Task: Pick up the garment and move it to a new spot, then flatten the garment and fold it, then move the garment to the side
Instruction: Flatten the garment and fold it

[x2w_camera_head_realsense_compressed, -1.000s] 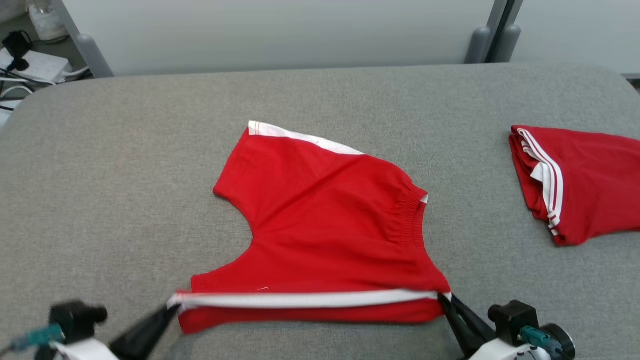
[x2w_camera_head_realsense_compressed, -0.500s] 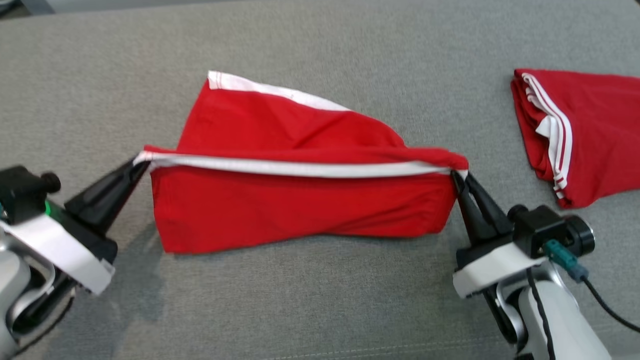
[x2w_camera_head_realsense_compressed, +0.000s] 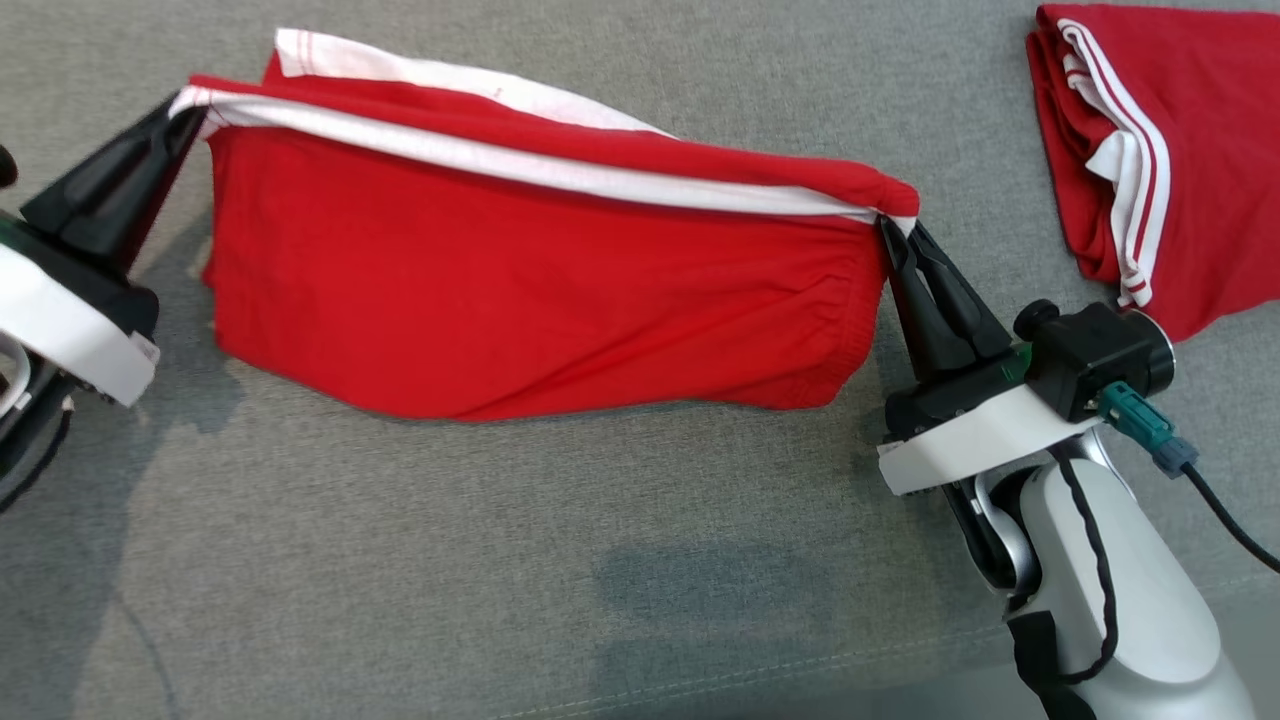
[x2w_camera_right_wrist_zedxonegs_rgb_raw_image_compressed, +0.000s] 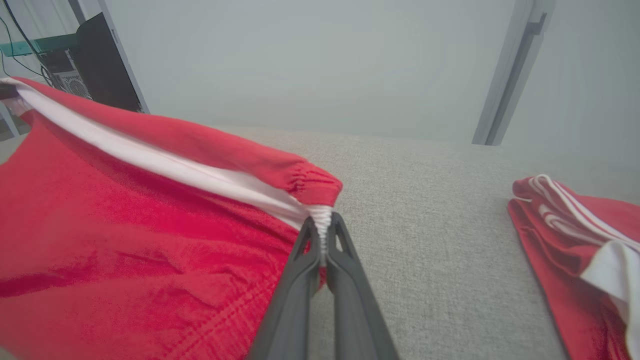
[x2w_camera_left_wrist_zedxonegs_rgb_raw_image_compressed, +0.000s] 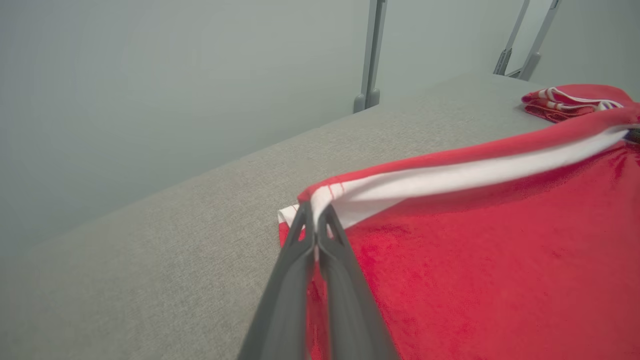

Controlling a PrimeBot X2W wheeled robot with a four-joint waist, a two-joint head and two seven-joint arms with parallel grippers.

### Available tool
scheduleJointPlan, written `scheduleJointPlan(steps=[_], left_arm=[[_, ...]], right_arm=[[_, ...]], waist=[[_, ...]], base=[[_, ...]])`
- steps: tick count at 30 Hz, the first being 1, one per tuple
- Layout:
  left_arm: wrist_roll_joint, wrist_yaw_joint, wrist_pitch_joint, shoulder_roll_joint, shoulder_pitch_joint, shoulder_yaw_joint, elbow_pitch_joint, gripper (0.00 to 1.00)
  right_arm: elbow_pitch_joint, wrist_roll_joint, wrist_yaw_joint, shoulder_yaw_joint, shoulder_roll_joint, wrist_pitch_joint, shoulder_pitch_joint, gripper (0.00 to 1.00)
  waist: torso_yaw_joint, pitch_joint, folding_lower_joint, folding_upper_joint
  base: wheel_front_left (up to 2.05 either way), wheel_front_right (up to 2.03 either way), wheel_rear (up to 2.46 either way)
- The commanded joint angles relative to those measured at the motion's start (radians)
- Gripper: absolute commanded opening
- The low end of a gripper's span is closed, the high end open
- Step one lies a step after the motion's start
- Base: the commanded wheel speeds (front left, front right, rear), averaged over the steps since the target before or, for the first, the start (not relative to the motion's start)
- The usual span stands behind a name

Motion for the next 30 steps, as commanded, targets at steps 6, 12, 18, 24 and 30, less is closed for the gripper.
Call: scheduleJointPlan(steps=[6, 12, 18, 24, 30], left_arm=[[0.046, 0.000, -0.010, 0.041, -0.103, 0.086, 0.049, 0.00], [0.090, 0.000, -0.010, 0.023, -0.133, 0.113, 0.085, 0.00], [0.109, 0.000, -0.010, 0.011, -0.121, 0.122, 0.083, 0.00], [0.101, 0.000, -0.010, 0.007, -0.105, 0.101, 0.075, 1.00], [0.112, 0.000, -0.010, -0.019, -0.076, 0.137, 0.086, 1.00]], right_arm=[[-0.072, 0.054, -0.001, 0.031, 0.000, -0.021, -0.034, 0.00], [-0.127, 0.083, -0.001, 0.021, 0.000, -0.022, -0.019, 0.00], [-0.134, 0.105, -0.001, 0.036, 0.000, -0.022, -0.008, 0.02], [-0.114, 0.122, -0.001, 0.065, 0.000, -0.022, -0.008, 1.00], [-0.109, 0.093, -0.001, 0.039, 0.000, -0.022, 0.007, 1.00]], waist=[[-0.047, 0.081, 0.0000, 0.0000], [-0.059, 0.103, 0.0000, 0.0000], [-0.063, 0.102, 0.0000, 0.0000], [-0.062, 0.093, 0.0000, 0.0000], [-0.049, 0.069, 0.0000, 0.0000]], base=[[0.00, 0.00, 0.00], [0.00, 0.00, 0.00], [0.00, 0.00, 0.00], [0.00, 0.00, 0.00], [0.00, 0.00, 0.00]])
